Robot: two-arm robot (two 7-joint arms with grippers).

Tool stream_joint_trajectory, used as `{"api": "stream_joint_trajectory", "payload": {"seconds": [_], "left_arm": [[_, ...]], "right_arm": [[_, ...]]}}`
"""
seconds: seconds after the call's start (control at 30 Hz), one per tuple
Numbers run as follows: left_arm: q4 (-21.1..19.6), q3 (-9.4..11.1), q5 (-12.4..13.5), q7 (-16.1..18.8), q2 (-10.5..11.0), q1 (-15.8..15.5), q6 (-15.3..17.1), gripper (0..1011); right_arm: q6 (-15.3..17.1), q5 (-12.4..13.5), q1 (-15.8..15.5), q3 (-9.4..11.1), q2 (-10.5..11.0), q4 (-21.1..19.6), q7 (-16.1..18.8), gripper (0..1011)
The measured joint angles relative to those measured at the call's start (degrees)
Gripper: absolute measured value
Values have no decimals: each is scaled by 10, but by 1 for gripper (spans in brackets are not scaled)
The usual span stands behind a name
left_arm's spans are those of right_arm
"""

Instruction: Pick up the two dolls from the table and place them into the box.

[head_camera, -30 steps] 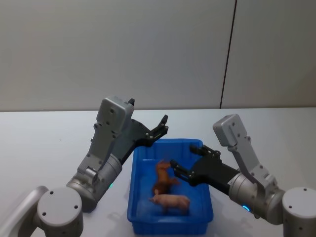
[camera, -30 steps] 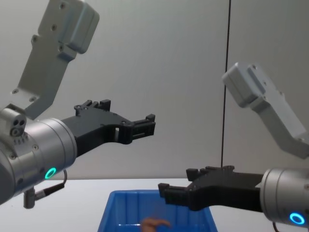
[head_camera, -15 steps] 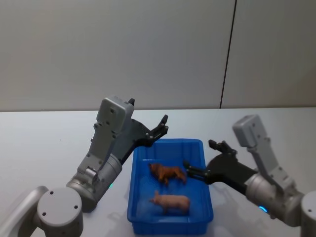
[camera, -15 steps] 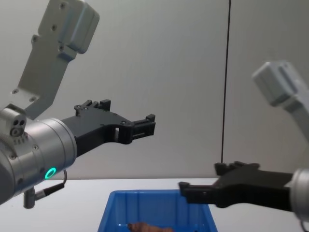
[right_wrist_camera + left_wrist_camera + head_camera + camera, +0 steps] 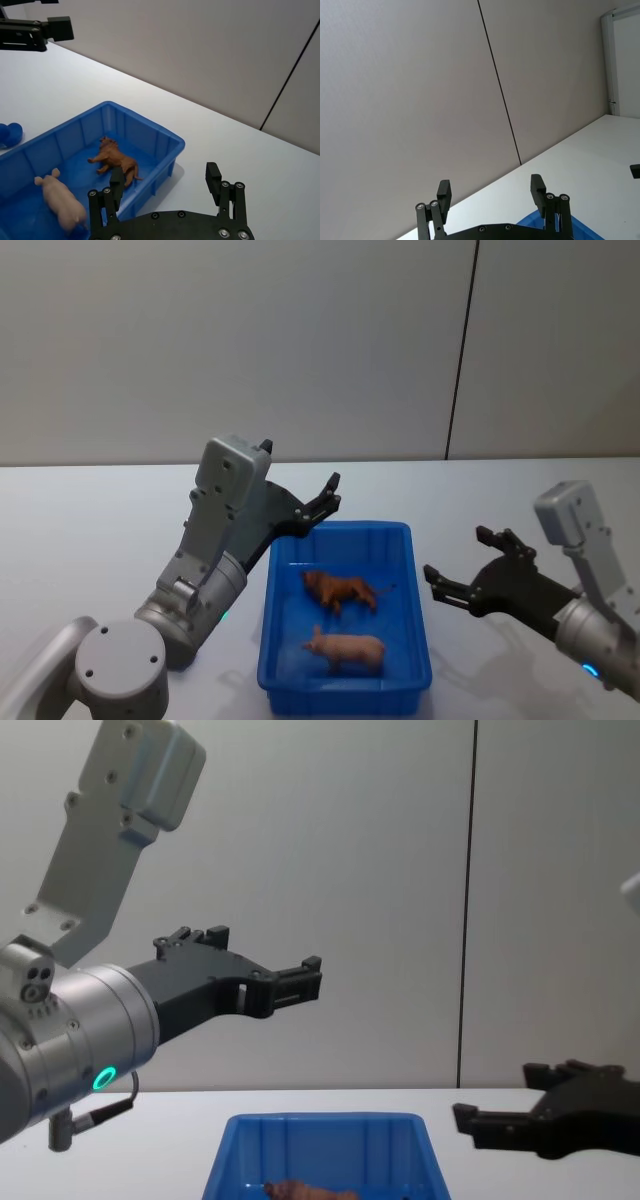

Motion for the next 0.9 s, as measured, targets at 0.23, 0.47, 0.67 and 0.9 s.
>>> {"api": "stream_joint_trajectory", "payload": {"seconds": [0.23,0.47,0.67,0.9], "left_arm": [[-4,-1,0,6,3,5,3,1004],[-26,-4,-8,39,14,24,16,1004],[-58,-9,-25,87,33,56,29,1004],[-98,-14,-61,147,65,108,35,1004]], "right_arm": [[-5,6,-6,9,13,0,-1,1001],[-8,9,-9,14,20,0,-2,1001],[-9,10,-10,17,24,0,-2,1001],[-10,11,-11,18,26,0,-2,1001]]}}
